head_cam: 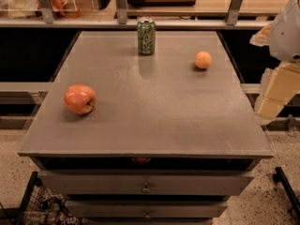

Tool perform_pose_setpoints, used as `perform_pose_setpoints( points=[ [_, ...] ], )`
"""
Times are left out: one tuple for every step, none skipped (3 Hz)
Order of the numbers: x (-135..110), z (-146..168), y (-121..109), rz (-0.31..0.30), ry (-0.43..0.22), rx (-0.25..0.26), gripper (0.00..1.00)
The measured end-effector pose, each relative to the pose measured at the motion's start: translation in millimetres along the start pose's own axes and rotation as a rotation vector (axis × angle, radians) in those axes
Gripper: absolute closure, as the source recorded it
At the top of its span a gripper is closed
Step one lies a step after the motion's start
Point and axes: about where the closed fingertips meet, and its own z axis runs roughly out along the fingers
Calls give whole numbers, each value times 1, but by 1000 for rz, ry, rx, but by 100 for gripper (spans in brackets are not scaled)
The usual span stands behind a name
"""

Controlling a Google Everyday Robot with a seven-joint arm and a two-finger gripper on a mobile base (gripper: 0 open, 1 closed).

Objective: Pick green can

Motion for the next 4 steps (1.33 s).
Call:
perform_pose_setpoints(
  points=[
    [0,0,0,0,0,0,0],
    [-4,3,-8,10,-16,16,0],
    [-15,26,-34,53,-52,34,0],
    [-17,24,-33,58,-55,42,0]
  ],
)
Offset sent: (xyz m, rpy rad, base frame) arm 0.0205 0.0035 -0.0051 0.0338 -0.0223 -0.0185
